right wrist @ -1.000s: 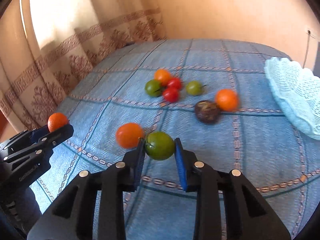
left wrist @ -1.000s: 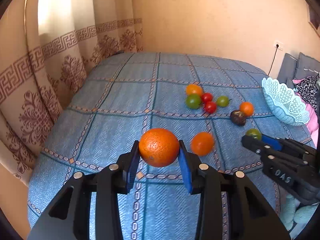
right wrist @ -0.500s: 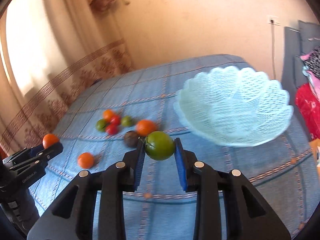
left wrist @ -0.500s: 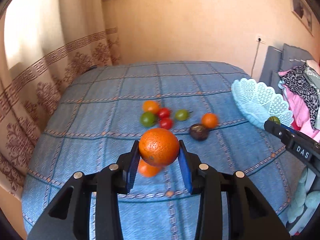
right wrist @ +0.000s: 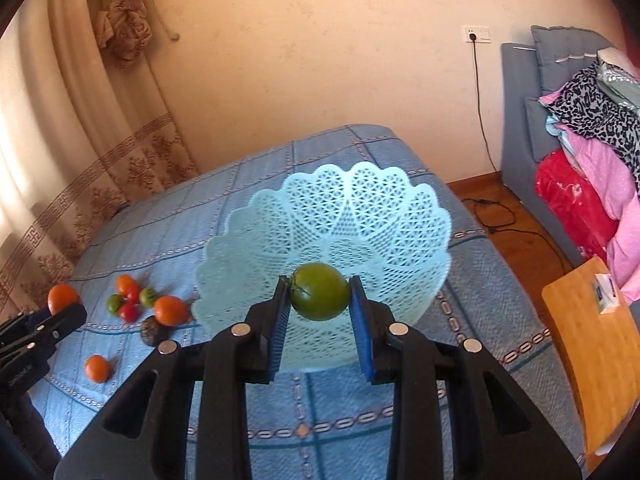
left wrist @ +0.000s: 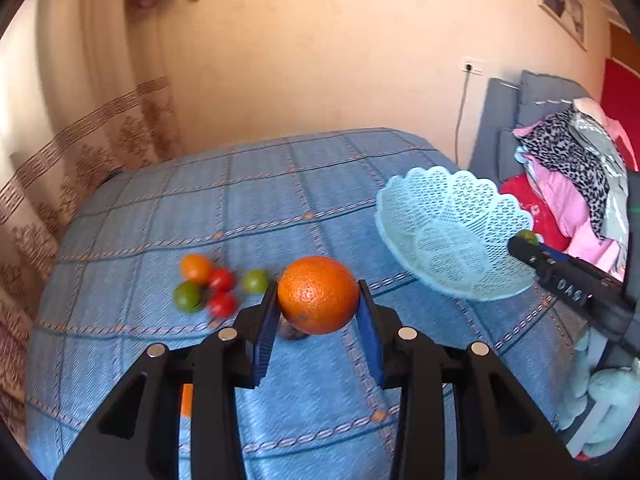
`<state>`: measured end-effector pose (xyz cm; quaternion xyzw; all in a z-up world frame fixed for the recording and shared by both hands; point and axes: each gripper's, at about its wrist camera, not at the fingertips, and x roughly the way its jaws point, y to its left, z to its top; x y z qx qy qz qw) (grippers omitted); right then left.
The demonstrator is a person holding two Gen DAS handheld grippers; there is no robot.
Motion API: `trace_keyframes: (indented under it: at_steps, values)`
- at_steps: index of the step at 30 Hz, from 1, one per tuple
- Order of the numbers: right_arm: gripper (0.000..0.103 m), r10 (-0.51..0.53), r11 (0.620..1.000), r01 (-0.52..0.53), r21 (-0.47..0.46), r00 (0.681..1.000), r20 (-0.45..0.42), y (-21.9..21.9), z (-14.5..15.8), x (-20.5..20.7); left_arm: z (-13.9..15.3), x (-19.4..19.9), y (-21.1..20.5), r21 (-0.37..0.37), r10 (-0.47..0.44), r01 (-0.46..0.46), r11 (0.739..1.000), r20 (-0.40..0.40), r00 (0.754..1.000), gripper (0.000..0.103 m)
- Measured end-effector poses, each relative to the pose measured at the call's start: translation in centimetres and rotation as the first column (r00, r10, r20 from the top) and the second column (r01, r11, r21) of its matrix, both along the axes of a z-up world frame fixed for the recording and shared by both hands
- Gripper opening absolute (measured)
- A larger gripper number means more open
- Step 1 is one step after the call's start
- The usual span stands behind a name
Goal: Organize fruits
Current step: 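Carry orange and green tomato into the blue basket and open both tools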
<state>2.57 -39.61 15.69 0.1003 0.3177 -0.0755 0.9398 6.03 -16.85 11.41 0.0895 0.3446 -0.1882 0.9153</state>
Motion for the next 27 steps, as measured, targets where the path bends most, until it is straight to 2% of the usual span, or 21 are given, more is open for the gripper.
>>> trace_keyframes:
  at_steps: [3, 15, 23, 24, 25, 26, 27]
  values:
    - [0.053, -0.017, 1.000, 0.017, -0.005, 1.000, 0.025, -0.4, 0.0, -0.1, 0.0, 0.5, -1.5, -0.002, -0.028, 0.028, 1.000, -0.003, 1.000, 0.038]
    - [0.053, -0.072, 0.997, 0.071, 0.011, 0.992, 0.104, -2.0, 1.0, -1.7, -1.7, 2.2, -7.2, -0.001, -0.137, 0.137, 0.991, -0.033, 0.990, 0.038]
    - [0.053, -0.091, 0.996, 0.089, 0.020, 0.990, 0.105, -2.6, 1.3, -1.9, -3.1, 3.4, -10.2, -0.008, -0.184, 0.184, 0.983, -0.087, 0.979, 0.038]
    - [0.053, -0.095, 0.995, 0.094, 0.020, 0.990, 0.105, -2.6, 1.3, -1.9, -3.3, 3.5, -10.3, -0.007, -0.187, 0.187, 0.982, -0.091, 0.978, 0.040]
    - [0.053, -0.099, 0.995, 0.097, 0.021, 0.990, 0.103, -2.6, 1.2, -1.9, -3.5, 3.5, -10.5, -0.003, -0.186, 0.186, 0.983, -0.098, 0.978, 0.048]
    - [0.053, -0.100, 0.995, 0.099, 0.022, 0.990, 0.102, -2.6, 1.2, -1.9, -3.6, 3.6, -10.6, 0.004, -0.175, 0.176, 0.984, -0.098, 0.980, 0.073]
    - [0.053, -0.100, 0.995, 0.099, 0.023, 0.990, 0.099, -2.6, 1.2, -1.9, -3.5, 3.6, -10.6, 0.008, -0.160, 0.162, 0.987, -0.088, 0.983, 0.086]
